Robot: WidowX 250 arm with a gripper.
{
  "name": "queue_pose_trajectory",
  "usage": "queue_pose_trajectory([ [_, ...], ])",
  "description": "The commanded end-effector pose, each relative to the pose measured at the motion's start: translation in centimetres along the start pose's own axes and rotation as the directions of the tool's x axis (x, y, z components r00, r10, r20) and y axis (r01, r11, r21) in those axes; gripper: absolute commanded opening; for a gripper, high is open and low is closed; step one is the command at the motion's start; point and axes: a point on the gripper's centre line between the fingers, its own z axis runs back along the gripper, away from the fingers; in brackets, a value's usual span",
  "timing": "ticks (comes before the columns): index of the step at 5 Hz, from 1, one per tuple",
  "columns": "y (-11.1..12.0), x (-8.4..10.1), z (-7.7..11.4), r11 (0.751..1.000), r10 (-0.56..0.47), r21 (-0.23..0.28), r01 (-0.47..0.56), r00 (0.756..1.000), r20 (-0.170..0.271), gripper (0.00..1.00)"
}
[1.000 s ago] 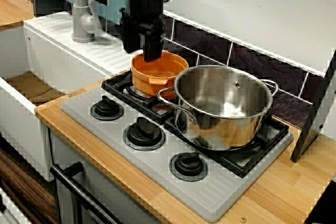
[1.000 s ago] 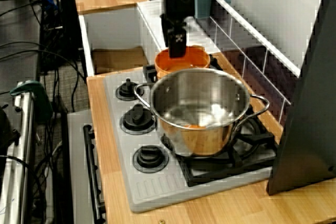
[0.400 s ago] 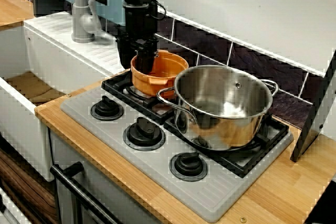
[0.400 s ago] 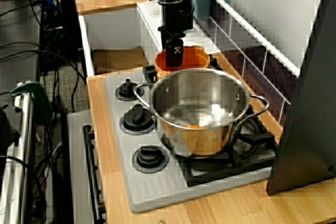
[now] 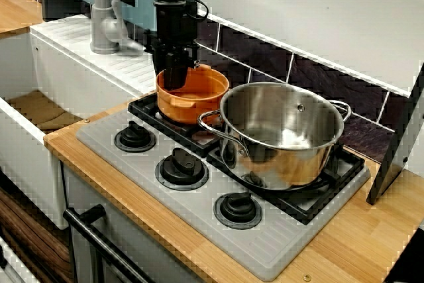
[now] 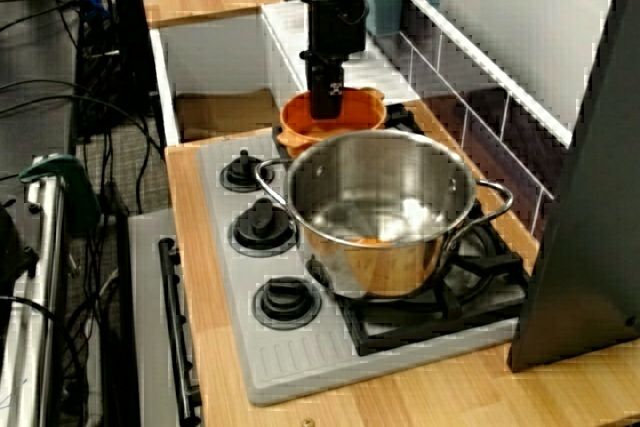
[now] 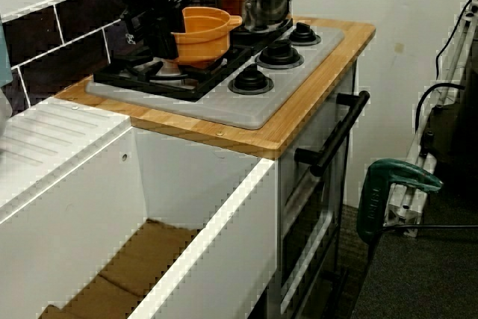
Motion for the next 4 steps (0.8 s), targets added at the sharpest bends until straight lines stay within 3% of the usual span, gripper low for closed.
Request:
queue_pose_trajectory([
  [1,-0.3,0.1,5.0,1.000,-0.003,-0.004,0.004,0.994,0.107,0.00],
  [4,-2.1,0.5,11.0,0.997,0.011,-0.080,0.003,0.985,0.172,0.00],
])
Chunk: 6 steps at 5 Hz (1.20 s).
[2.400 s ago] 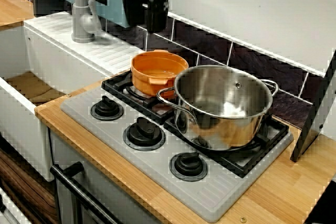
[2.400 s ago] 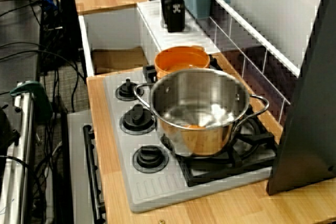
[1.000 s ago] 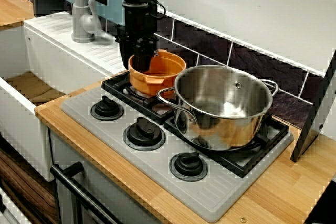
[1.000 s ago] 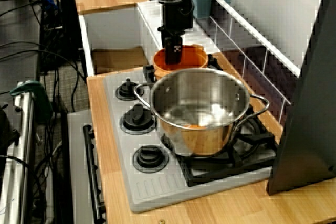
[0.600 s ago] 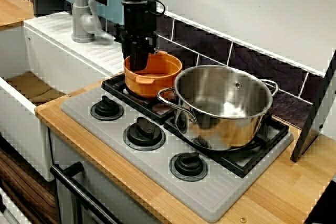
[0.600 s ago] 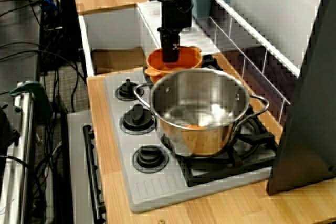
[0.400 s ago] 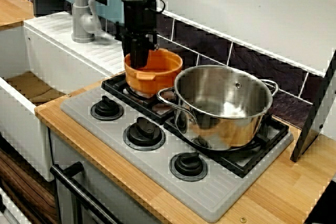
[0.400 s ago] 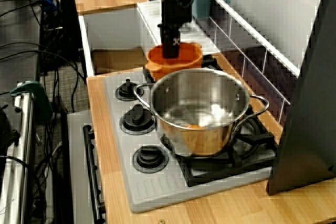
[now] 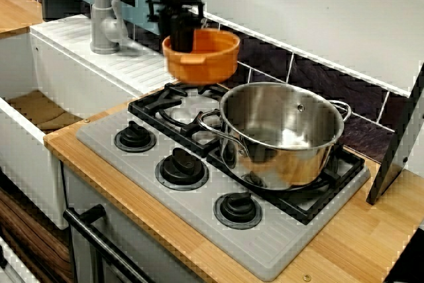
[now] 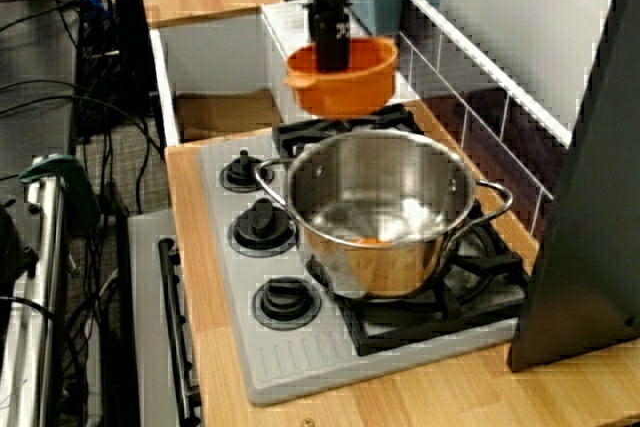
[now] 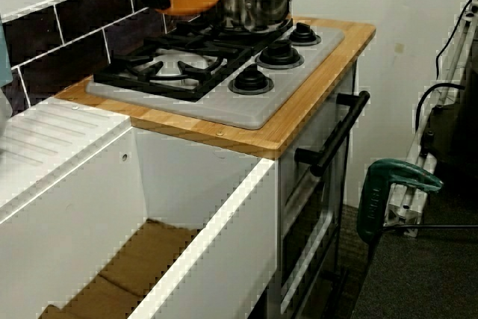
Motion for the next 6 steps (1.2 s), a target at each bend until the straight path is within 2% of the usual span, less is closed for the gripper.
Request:
queue_pose_trajectory([
  [1,-2.1,0.3,7.3,0.999,-0.035,0.002,0.035,0.989,0.146,0.00],
  [4,-3.4,2.4,11.4,0.998,-0.051,-0.018,0.056,0.980,0.191,0.00],
  [6,-4.1,2.9,13.0,0.997,-0.057,-0.041,0.067,0.976,0.208,0.00],
])
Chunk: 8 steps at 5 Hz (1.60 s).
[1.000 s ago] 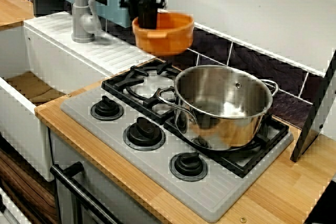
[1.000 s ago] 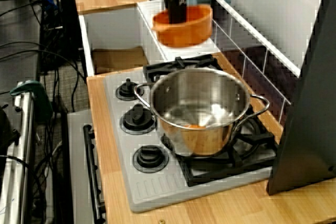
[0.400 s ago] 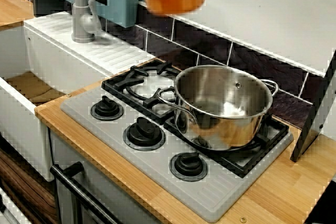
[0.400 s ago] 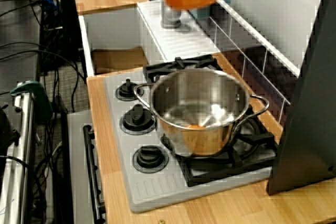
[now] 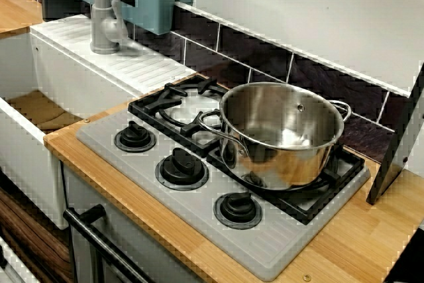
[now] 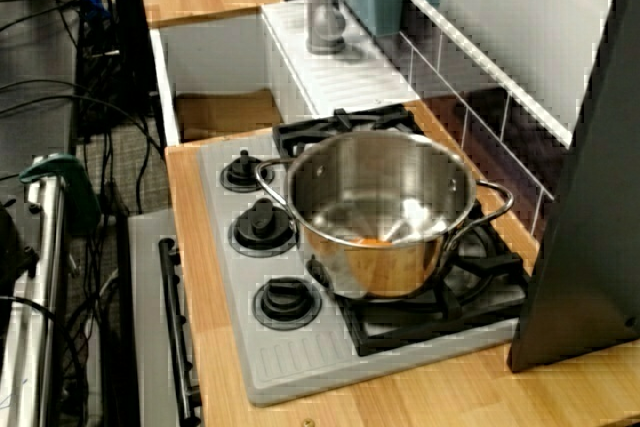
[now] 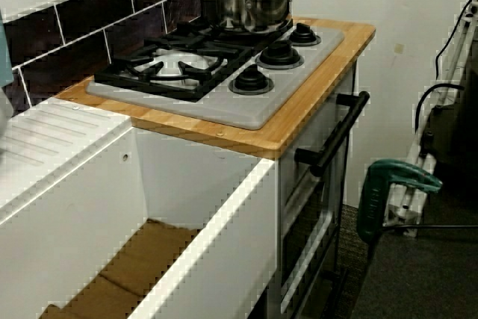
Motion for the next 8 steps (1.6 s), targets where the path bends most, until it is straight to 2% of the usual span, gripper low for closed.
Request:
queue_pose_trajectory([
  [1,-0.9,0.2,2.8,0.999,-0.034,0.009,0.034,0.997,0.068,0.00],
  [3,-1.1,0.2,2.9,0.999,-0.043,0.009,0.042,0.997,0.064,0.00],
  [6,-0.6,-1.0,0.9,0.985,-0.146,0.086,0.148,0.989,-0.028,0.00],
  [8,0.0,-1.8,-0.5,0.959,-0.235,0.136,0.250,0.965,-0.113,0.00],
])
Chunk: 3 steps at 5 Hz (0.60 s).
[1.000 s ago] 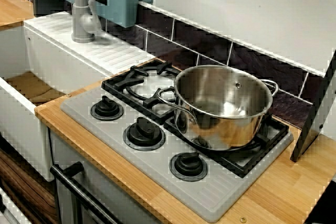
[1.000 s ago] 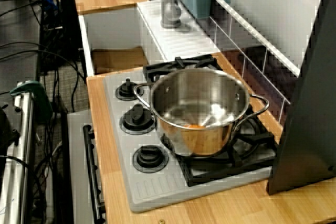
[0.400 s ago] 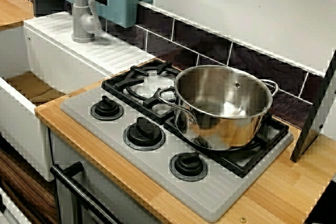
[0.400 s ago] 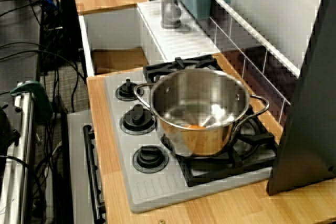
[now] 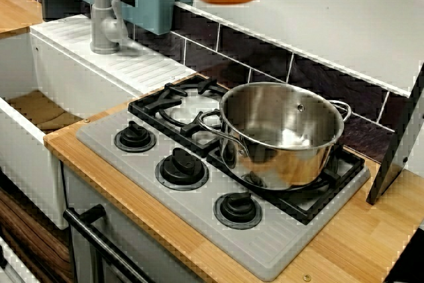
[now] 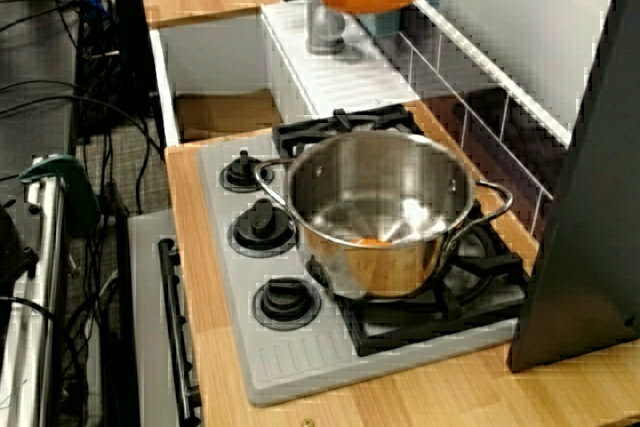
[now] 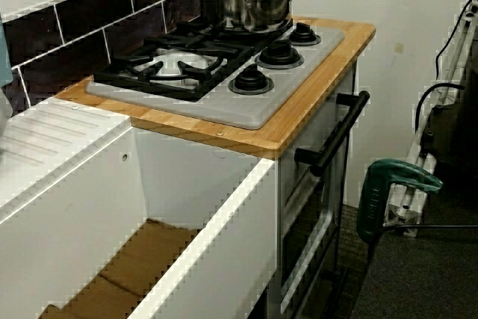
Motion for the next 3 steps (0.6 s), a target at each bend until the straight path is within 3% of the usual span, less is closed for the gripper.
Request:
queue_pose_trajectory([
  [1,-0.28,-1.47,0.65,0.987,-0.126,0.101,0.128,0.992,-0.021,0.00],
  [3,0.31,-0.83,0.34,0.968,-0.171,0.183,0.174,0.985,-0.032,0.00],
])
